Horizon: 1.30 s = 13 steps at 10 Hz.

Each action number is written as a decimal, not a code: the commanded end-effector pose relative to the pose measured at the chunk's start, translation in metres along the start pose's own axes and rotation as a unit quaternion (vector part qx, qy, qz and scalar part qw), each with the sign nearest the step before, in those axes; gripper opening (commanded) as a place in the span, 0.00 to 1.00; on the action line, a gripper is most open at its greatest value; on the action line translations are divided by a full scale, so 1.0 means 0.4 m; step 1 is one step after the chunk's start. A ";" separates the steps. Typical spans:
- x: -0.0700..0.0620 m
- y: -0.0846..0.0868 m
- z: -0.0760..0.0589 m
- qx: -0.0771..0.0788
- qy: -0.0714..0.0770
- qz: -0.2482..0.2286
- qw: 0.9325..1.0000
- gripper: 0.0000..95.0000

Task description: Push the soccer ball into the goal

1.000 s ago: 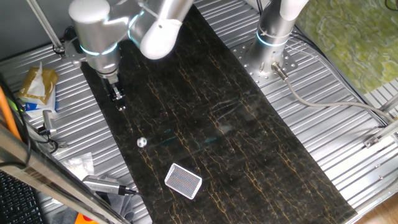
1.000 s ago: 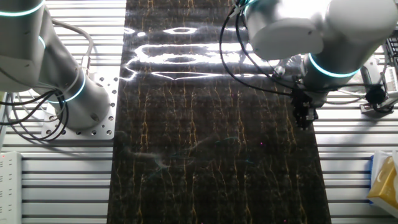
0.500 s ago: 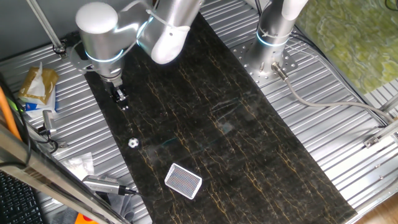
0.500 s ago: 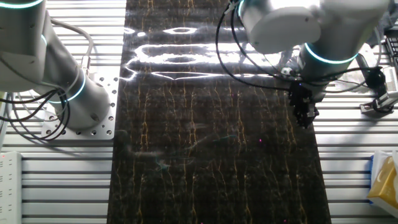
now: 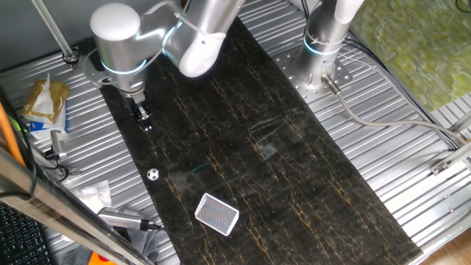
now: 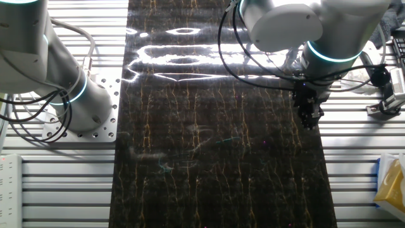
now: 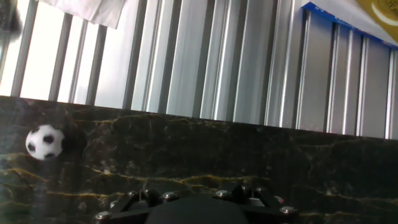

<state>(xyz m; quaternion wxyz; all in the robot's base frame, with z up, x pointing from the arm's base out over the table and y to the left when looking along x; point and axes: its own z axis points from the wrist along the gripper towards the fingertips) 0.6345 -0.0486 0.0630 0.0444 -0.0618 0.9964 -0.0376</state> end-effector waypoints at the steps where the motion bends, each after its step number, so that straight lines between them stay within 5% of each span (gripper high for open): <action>1: 0.002 0.001 -0.002 -0.002 0.008 0.006 1.000 0.60; 13: 0.002 0.001 -0.002 0.005 0.009 -0.003 1.000 0.60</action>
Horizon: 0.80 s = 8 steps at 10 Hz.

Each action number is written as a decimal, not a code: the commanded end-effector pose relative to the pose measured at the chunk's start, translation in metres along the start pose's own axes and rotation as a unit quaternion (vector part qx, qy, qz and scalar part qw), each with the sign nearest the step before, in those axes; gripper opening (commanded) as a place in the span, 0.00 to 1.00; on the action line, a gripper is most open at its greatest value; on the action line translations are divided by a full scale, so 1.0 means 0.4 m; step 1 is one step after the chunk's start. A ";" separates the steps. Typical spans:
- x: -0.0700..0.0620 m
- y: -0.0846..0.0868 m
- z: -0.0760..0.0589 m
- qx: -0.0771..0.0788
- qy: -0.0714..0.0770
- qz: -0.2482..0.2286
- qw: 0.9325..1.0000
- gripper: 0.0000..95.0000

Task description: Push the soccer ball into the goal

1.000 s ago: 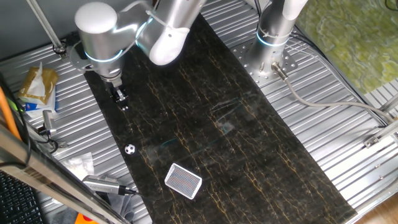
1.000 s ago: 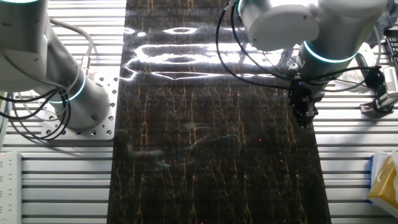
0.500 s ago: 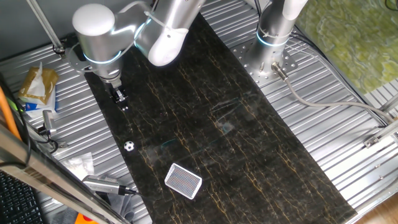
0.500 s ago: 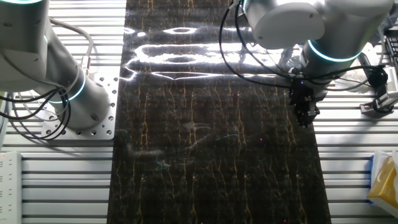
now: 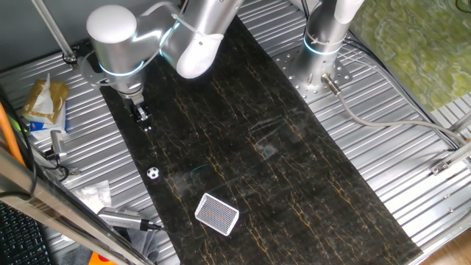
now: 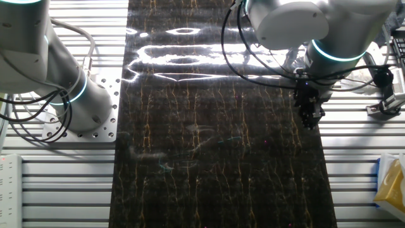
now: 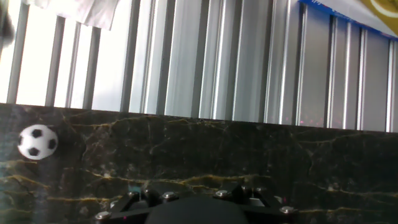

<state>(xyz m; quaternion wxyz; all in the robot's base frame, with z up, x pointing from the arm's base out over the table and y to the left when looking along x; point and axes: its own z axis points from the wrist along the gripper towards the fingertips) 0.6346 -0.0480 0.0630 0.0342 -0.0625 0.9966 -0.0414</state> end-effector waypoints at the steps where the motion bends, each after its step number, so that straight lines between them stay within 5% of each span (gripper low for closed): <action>1: 0.002 0.000 -0.002 0.006 -0.001 -0.005 1.000 0.60; 5: 0.002 0.000 -0.002 0.002 0.014 -0.001 1.000 0.60; 6: 0.002 0.000 -0.002 0.002 0.014 -0.004 1.000 0.40; 7: 0.002 0.000 -0.002 0.002 0.014 -0.004 1.000 0.40; 8: 0.002 0.000 -0.002 0.000 0.015 -0.006 1.000 0.60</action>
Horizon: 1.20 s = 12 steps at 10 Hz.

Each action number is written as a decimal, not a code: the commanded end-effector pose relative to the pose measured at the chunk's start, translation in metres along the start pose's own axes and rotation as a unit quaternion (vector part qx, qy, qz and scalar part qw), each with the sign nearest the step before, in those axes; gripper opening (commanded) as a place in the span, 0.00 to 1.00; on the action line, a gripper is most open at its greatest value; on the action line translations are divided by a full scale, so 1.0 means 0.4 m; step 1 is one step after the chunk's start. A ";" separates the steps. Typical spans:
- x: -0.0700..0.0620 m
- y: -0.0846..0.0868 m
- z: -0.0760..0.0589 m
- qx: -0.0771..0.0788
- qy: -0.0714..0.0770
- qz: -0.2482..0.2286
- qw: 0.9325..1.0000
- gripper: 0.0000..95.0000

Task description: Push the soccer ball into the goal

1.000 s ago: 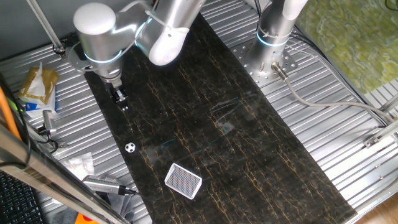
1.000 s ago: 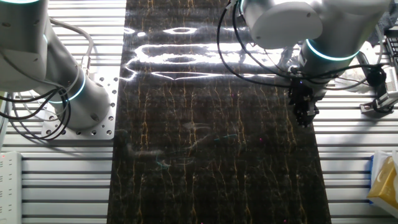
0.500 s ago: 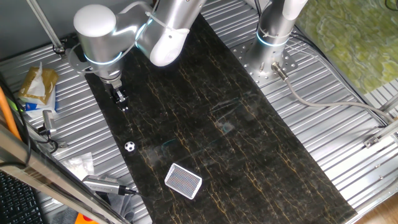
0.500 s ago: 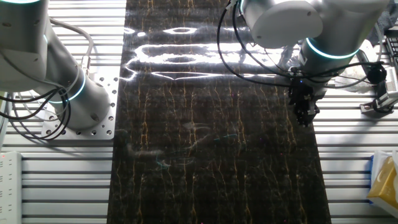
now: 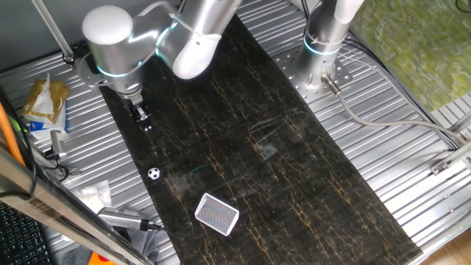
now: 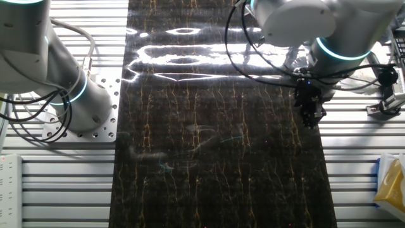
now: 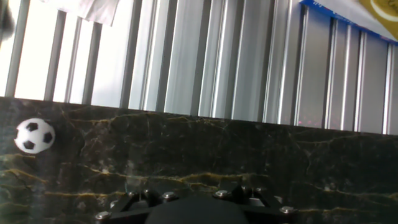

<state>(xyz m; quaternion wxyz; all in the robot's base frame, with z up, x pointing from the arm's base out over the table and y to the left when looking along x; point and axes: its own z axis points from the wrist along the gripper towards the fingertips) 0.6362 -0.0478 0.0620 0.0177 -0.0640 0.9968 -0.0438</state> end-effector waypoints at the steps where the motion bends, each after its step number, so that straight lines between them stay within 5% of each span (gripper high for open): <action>1: 0.006 0.000 -0.004 -0.001 0.000 -0.009 1.000 0.60; 8: 0.006 0.000 -0.004 -0.005 0.009 -0.015 1.000 0.60; 9: 0.006 0.000 -0.004 -0.007 0.007 -0.014 1.000 0.40; 12: 0.007 -0.001 -0.004 -0.009 0.005 -0.017 1.000 0.40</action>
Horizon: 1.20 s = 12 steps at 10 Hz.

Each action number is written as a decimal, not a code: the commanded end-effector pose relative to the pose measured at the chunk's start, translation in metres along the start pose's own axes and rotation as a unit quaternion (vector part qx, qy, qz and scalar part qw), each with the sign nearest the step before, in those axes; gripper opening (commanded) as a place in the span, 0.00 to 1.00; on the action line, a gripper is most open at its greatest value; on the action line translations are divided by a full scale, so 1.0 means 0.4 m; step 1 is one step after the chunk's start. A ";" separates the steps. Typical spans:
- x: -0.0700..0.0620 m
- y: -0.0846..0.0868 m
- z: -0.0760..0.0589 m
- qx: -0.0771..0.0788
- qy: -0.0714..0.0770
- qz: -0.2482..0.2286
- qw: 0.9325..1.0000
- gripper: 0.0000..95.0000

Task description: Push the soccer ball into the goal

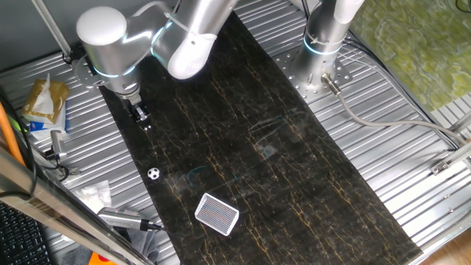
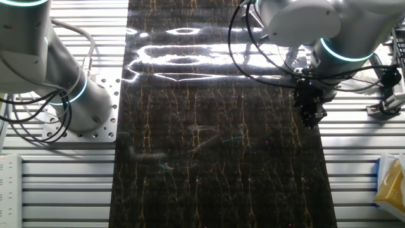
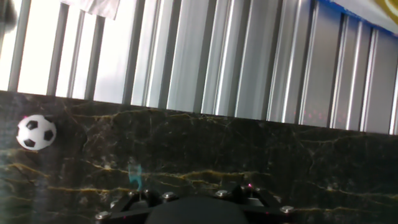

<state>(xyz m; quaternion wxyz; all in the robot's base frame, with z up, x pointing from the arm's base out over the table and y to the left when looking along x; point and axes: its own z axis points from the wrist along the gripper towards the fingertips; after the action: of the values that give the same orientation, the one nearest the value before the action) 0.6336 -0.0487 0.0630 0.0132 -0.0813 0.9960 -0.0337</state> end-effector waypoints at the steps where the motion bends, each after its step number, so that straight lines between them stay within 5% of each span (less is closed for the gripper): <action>1: 0.001 0.000 -0.001 0.002 0.002 0.005 1.000 0.40; 3: -0.004 0.002 -0.004 -0.001 0.008 0.020 1.000 0.40; 8: -0.075 0.027 -0.031 -0.015 0.016 0.040 0.999 0.40; 12: -0.098 0.037 -0.019 -0.030 0.023 0.040 0.998 0.40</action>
<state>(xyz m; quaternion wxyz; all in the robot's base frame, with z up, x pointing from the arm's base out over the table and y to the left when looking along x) 0.6680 -0.0276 0.0707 -0.0105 -0.0407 0.9991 -0.0063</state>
